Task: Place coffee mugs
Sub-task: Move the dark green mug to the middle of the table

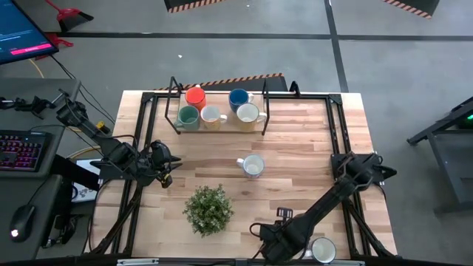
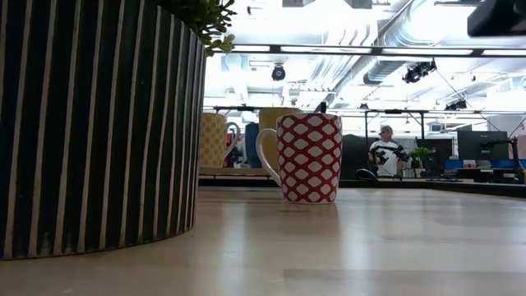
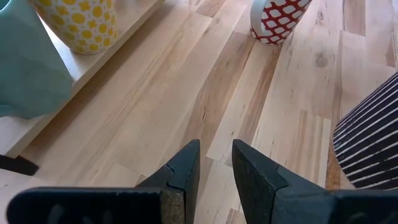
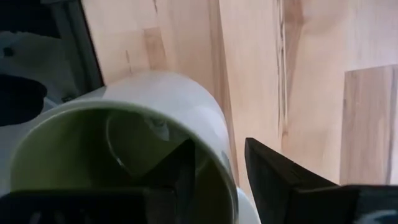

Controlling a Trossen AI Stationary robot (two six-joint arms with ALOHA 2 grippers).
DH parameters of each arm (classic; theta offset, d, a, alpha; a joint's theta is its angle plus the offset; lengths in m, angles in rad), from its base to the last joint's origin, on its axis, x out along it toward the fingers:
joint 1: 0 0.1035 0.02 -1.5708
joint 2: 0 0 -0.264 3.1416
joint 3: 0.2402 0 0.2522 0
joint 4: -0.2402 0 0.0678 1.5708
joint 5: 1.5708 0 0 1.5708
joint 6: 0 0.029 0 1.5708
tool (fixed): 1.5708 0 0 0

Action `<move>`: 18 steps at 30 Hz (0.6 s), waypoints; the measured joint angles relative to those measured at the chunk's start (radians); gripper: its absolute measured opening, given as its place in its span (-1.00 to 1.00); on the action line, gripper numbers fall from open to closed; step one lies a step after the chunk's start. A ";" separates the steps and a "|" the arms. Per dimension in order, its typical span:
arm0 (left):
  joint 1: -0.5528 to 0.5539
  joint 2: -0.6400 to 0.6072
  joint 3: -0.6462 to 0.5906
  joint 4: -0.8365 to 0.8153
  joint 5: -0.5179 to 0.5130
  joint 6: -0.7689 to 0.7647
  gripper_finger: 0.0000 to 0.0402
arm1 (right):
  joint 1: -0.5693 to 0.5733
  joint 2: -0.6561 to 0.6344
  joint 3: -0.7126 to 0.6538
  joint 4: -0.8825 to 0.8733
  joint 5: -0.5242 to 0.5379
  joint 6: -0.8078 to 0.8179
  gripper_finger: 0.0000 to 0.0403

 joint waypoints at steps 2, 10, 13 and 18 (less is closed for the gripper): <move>0.000 0.000 0.000 0.000 0.000 0.000 -0.60 | 0.000 0.015 0.000 0.005 0.000 -0.001 -0.41; 0.000 0.000 0.000 0.000 0.000 0.000 -0.60 | 0.000 0.067 0.000 0.010 -0.004 0.000 -0.42; 0.000 0.000 0.000 0.000 0.000 0.000 -0.60 | -0.003 0.070 0.000 0.010 -0.004 0.013 -0.52; 0.000 0.000 0.000 0.000 0.000 0.000 -0.60 | -0.009 0.070 0.000 0.007 -0.011 0.019 -0.92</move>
